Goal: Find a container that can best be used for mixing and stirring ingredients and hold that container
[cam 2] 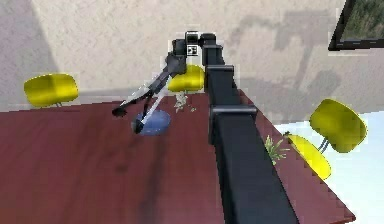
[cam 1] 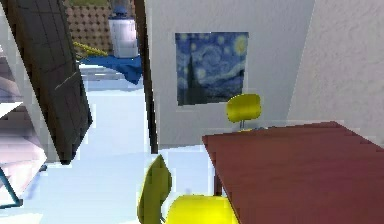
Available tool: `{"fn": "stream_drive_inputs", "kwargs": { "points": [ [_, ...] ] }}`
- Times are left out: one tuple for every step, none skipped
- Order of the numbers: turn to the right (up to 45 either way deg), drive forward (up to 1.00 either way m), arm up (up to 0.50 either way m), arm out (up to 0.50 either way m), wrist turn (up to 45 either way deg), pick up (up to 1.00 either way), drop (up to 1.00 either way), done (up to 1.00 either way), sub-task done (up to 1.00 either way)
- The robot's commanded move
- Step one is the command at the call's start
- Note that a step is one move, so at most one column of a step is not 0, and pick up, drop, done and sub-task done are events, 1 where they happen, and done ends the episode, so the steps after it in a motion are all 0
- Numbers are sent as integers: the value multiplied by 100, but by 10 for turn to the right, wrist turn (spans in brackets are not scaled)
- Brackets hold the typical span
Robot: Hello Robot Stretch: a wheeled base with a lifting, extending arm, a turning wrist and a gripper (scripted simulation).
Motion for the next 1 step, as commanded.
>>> {"fn": "stream_drive_inputs", "kwargs": {
  "points": [
    [0,0,0,0,450,0,0,0,0]
  ]
}}
